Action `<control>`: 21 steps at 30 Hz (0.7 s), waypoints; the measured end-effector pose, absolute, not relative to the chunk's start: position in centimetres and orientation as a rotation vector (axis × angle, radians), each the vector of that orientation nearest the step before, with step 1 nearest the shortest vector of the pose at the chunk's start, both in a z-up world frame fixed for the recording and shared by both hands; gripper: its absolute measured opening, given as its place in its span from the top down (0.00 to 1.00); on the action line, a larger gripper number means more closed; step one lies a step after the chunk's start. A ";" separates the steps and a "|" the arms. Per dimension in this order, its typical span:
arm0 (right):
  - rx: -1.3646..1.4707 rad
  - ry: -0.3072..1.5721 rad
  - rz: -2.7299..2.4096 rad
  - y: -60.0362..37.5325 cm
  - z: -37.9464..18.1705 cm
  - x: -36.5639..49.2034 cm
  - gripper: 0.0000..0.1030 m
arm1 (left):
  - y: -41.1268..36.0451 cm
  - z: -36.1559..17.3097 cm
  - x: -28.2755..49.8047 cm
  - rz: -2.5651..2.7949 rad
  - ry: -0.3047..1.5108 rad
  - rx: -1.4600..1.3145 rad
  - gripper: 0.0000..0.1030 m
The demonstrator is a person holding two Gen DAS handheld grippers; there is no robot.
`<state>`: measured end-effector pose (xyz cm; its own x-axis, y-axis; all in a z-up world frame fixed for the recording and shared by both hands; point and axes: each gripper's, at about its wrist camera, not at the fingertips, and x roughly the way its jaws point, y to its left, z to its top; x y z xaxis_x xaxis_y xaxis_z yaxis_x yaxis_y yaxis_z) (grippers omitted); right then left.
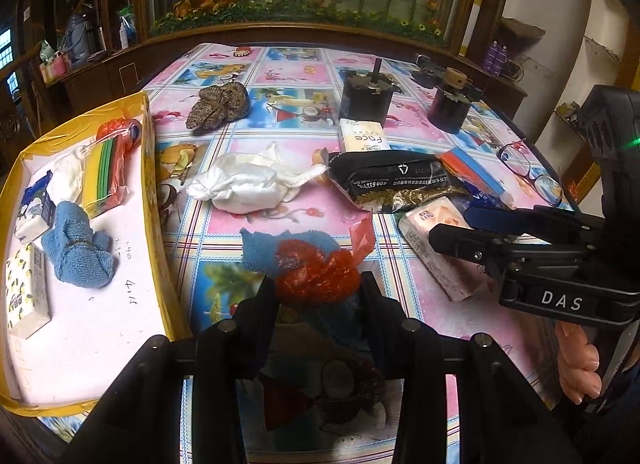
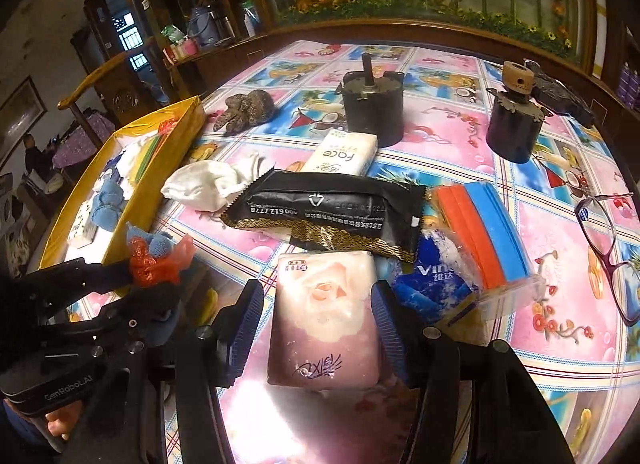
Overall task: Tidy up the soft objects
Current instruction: 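Carry the blue glove and pink tissue pack over the yellow box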
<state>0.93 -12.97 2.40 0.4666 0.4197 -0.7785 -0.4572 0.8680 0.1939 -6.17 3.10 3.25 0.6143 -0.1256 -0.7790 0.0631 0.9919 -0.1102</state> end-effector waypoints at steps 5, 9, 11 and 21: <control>-0.106 0.951 0.506 -12.4 1.8 1.0 0.41 | 3.2 3.2 -6.1 -0.110 0.907 -0.082 0.62; -0.127 0.959 0.485 -12.3 1.5 1.1 0.42 | 3.0 3.3 -6.1 -0.118 0.905 -0.085 0.62; -0.115 0.944 0.493 -12.5 1.8 1.0 0.42 | 2.8 3.4 -6.0 -0.119 0.902 -0.076 0.62; -0.095 0.955 0.521 -12.5 1.8 0.9 0.41 | 2.9 3.2 -5.5 -0.125 0.909 -0.088 0.62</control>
